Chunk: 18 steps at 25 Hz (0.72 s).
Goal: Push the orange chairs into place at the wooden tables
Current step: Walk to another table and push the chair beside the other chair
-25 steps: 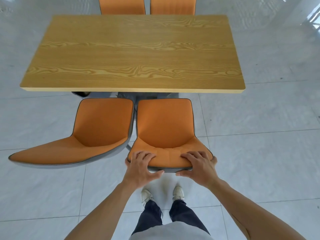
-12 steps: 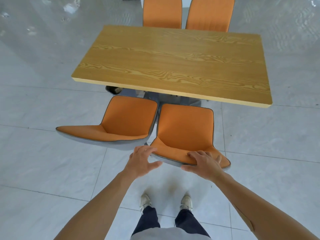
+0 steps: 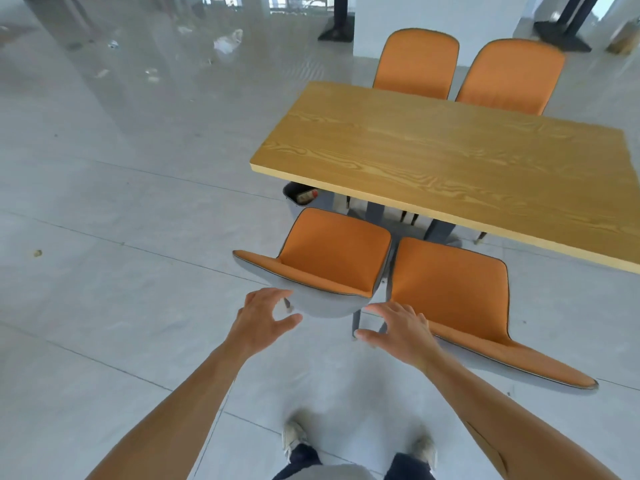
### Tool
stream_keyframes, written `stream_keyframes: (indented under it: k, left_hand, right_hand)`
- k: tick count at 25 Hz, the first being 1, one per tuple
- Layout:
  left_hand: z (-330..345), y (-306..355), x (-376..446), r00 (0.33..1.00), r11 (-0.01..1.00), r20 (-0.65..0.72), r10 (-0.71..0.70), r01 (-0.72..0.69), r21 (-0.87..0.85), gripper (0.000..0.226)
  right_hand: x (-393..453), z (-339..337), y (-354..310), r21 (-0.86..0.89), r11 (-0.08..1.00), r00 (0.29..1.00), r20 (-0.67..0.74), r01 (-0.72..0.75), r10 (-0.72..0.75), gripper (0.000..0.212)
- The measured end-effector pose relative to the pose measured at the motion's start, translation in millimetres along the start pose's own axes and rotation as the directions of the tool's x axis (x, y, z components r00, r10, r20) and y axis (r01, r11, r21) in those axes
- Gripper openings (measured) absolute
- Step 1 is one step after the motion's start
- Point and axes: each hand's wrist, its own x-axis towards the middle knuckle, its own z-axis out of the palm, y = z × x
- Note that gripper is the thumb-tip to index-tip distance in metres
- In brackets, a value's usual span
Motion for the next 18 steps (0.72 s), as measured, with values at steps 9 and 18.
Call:
stream_keyframes:
  k: [9,18]
  left_hand:
    - [-48.5,-59.7,47.3,0.998,0.995,0.037,0.052,-0.055,0.081,0.067]
    - [-60.9,-68.0,111.2,0.99,0.986,0.123,0.073,-0.091,0.141,0.065]
  right_hand:
    - [30.2,24.3,-55.8,0.054,0.998,0.997,-0.08,-0.014,0.018,0.072]
    - [66.9,16.7,-60.6,0.129,0.987,0.99,-0.092,-0.092,0.104,0.073]
